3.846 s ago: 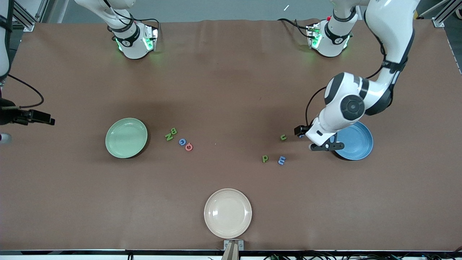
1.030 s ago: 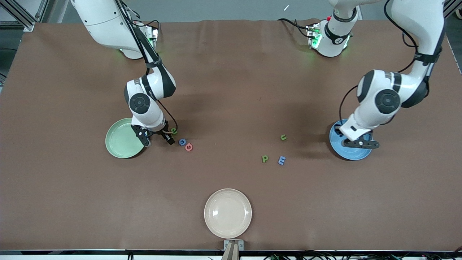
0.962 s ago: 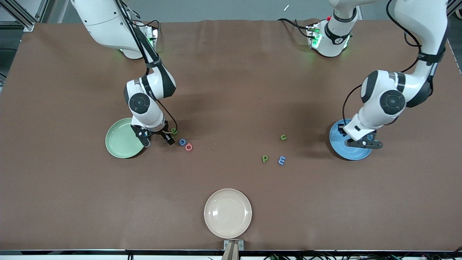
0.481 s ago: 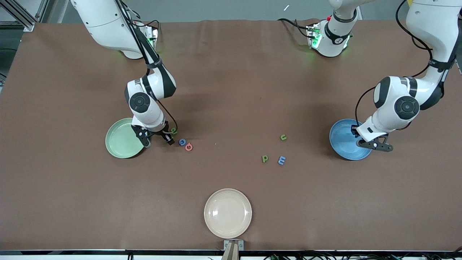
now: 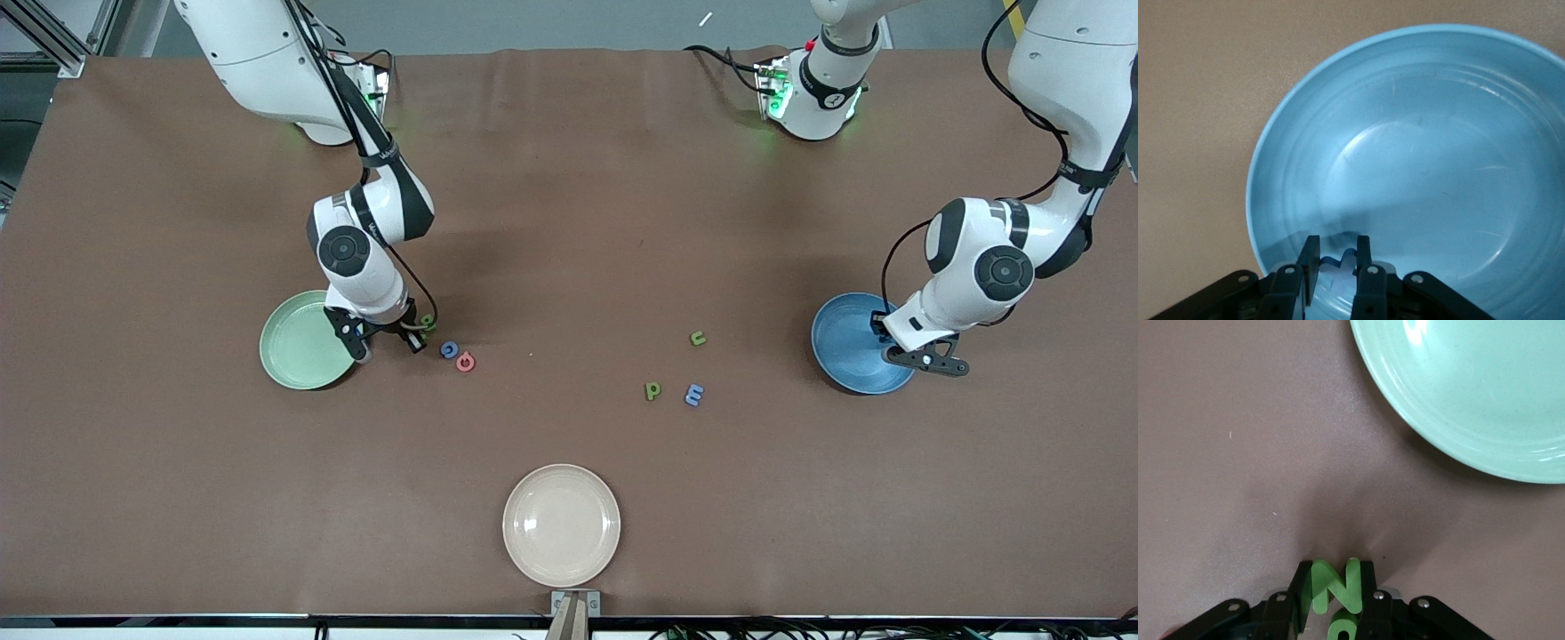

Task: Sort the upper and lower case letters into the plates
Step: 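Drop the N on the green plate while the left gripper reaches the m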

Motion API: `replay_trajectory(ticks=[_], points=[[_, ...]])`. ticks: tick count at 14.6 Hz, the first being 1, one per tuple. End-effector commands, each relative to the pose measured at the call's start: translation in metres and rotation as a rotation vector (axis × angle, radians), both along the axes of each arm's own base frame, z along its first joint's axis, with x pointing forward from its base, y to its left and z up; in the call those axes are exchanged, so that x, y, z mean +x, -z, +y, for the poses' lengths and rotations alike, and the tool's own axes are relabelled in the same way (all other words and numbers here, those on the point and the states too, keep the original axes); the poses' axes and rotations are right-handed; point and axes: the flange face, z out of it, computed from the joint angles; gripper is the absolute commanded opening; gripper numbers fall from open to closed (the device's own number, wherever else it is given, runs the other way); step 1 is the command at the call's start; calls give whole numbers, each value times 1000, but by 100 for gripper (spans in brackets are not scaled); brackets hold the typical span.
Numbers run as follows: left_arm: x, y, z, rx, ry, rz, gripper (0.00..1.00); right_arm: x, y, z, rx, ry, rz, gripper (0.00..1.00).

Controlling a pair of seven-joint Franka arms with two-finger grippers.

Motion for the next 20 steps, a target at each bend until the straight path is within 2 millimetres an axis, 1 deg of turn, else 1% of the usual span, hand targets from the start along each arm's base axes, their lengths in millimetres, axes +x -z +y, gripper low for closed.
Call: replay_trajectory(ticks=[1, 2, 3, 4, 5, 6, 7, 8, 9, 11, 12, 13, 16, 19, 20], points=[[-1, -2, 2, 2, 31, -11, 32, 0, -5, -1, 1, -4, -8, 0], [0, -3, 2, 2, 38, -13, 52, 4, -16, -5, 5, -12, -13, 0], [1, -7, 2, 5, 47, -18, 77, 11, -33, -12, 6, -8, -3, 0], [3, -11, 0, 8, 51, -21, 92, 18, -49, -19, 6, -11, 7, 0], [6, -19, -12, 5, 69, -31, 99, 23, -65, -26, 7, -35, 20, 0], [8, -25, -20, 0, 71, -40, 99, 27, -81, -41, 8, -64, 31, 0], [9, -31, -32, -5, 79, -42, 99, 29, -91, -59, 10, -91, 40, 0], [15, -43, -45, -5, 90, -54, 99, 29, -97, -78, 12, -132, 47, 0], [19, -50, -59, -6, 79, -48, 99, 25, -95, -105, 14, -182, 54, 0], [32, -71, -97, -25, 6, -58, 99, 21, -87, -157, 16, -276, 65, 0], [37, -78, -116, -32, -26, -70, 99, 20, -81, -177, 17, -294, 75, 0], [44, -81, -139, -49, -58, -87, 99, 17, -76, -185, 17, -300, 78, 0], [63, -76, -208, -94, -98, -112, 99, 5, -59, -192, 15, -329, 70, 0], [72, -74, -259, -136, -43, -125, 99, 3, -48, -191, 13, -335, 77, 1], [77, -64, -272, -147, -25, -123, 100, 2, -43, -190, 13, -338, 87, 2]])
